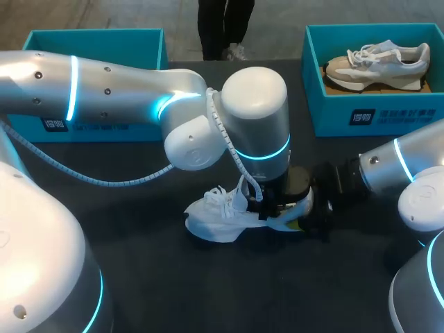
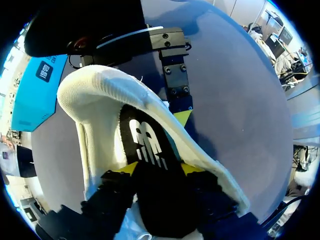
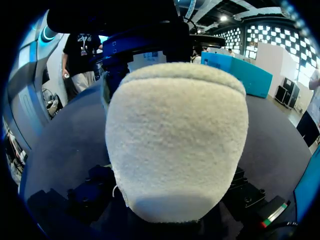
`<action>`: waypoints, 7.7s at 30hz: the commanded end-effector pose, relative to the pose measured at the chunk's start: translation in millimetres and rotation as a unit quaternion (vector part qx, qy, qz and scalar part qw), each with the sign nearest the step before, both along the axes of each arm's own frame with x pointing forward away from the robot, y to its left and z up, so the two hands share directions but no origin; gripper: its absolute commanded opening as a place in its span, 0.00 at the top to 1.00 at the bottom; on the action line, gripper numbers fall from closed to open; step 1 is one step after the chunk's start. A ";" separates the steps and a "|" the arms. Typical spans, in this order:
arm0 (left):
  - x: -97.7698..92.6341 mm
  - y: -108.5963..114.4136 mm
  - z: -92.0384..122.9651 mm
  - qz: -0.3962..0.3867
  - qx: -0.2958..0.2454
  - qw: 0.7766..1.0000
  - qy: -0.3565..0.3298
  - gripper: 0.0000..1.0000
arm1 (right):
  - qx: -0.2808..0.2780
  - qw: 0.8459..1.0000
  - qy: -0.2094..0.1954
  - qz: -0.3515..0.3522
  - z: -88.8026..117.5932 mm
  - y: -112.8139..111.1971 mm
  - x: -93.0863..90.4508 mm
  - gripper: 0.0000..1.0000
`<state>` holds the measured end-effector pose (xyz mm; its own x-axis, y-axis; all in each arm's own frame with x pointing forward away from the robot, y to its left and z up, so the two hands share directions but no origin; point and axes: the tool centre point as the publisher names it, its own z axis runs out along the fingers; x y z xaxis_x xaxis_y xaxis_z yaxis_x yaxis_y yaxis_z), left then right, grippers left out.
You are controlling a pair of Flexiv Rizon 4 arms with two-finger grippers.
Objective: Take the shoe out of the shoebox, open the shoe tongue, remove and reinsert the insole, then place the shoe into the shoebox
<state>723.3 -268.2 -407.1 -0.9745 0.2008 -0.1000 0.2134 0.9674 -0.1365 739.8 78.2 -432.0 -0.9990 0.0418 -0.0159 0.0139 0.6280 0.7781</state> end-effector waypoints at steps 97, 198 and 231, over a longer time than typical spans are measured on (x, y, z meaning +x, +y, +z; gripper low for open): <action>3.1 -18.6 79.0 -0.027 -0.188 0.980 0.050 1.00 | -0.002 1.000 0.001 0.000 -6.5 2.3 0.5 1.00; 4.4 -18.4 61.6 0.260 -0.249 0.925 -0.120 1.00 | -0.002 1.000 0.001 0.000 -6.5 2.3 0.5 1.00; 3.2 -38.5 144.2 0.140 -0.303 0.941 0.049 1.00 | -0.002 1.000 0.001 0.000 -6.5 2.3 0.5 1.00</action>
<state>722.2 -305.3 -272.4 -0.9610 -0.2438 -0.1307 -0.0815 0.7010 -0.7085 739.6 78.0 -430.8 -0.9990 0.0413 -0.0144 0.0148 0.6281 0.7780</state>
